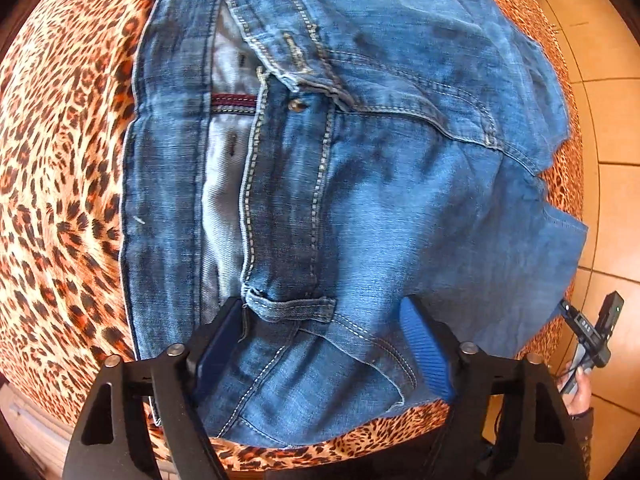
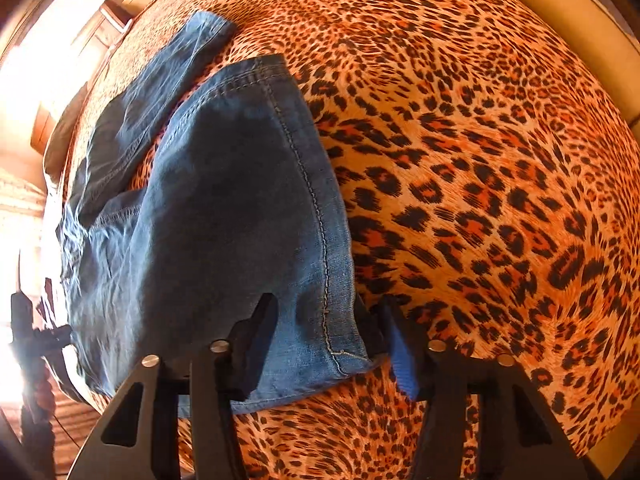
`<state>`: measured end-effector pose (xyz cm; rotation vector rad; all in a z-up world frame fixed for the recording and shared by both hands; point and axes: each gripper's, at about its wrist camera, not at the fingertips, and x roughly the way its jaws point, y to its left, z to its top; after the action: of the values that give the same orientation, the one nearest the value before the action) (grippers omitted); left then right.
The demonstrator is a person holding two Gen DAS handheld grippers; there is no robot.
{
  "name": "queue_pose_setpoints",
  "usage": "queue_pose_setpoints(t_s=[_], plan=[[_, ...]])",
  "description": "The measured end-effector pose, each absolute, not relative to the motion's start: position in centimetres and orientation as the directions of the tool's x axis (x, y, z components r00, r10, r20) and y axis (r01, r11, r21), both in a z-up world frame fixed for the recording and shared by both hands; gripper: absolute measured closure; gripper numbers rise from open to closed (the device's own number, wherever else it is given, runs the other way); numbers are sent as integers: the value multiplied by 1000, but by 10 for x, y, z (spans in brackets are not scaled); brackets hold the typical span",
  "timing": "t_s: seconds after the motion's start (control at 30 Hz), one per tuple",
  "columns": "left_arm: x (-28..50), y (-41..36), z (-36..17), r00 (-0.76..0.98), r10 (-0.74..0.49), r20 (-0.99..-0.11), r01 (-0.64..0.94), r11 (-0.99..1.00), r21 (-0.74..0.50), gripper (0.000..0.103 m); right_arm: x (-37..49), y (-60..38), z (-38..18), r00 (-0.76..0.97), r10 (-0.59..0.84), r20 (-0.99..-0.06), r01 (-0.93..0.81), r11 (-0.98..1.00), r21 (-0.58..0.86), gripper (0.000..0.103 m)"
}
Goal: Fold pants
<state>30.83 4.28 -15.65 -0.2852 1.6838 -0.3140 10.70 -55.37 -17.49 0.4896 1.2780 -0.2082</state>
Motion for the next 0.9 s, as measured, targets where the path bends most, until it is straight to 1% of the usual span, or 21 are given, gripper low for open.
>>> queue_pose_setpoints(t_s=[0.03,0.07,0.1,0.13,0.2,0.3,0.37,0.47,0.53,0.67,0.7,0.73,0.77,0.8,0.87,0.9], plan=[[308,49,-156,-122,-369,-921,-43,929,-366,38,108,-551,-174,280,98,-955,395,895,207,74],[307,54,-155,-109,-370,-923,-69,929,-364,51,109,-549,-174,267,76,-961,388,904,180,84],[306,59,-154,-101,-354,-930,-80,934,-347,70,109,-549,-175,264,79,-961,386,905,180,84],[305,64,-154,-99,-323,-941,-87,945,-315,79,108,-549,-173,266,86,-960,386,903,188,85],[299,70,-155,-100,-326,-940,-110,943,-315,84,107,-549,-169,261,86,-962,379,907,184,86],[292,78,-147,-88,-308,-947,-120,947,-297,86,105,-555,-150,258,88,-962,355,918,179,87],[295,78,-129,-69,-299,-952,-124,949,-289,86,100,-560,-139,280,80,-957,345,922,178,88],[299,83,-123,-61,-282,-957,-142,952,-272,86,83,-571,-120,317,91,-944,366,906,211,88],[300,85,-133,-84,-258,-963,-153,958,-243,84,71,-580,-127,299,87,-950,400,893,207,88],[310,74,-140,-102,-211,-972,-145,970,-195,83,65,-585,-169,201,81,-976,457,874,167,87],[313,73,-140,-103,-206,-973,-136,972,-191,82,62,-586,-173,211,79,-974,466,868,172,88],[315,72,-139,-104,-204,-973,-130,973,-190,81,60,-588,-171,225,84,-971,481,857,186,87],[315,71,-136,-108,-210,-972,-131,972,-196,80,58,-592,-170,237,102,-966,497,841,211,83],[312,73,-133,-108,-218,-970,-134,970,-203,80,56,-596,-166,242,117,-963,506,832,228,81],[307,82,-121,-85,-232,-969,-123,967,-221,80,51,-605,-151,242,103,-965,506,835,216,64],[304,88,-109,-63,-239,-969,-110,967,-231,77,50,-610,-139,261,101,-960,506,832,226,61]])
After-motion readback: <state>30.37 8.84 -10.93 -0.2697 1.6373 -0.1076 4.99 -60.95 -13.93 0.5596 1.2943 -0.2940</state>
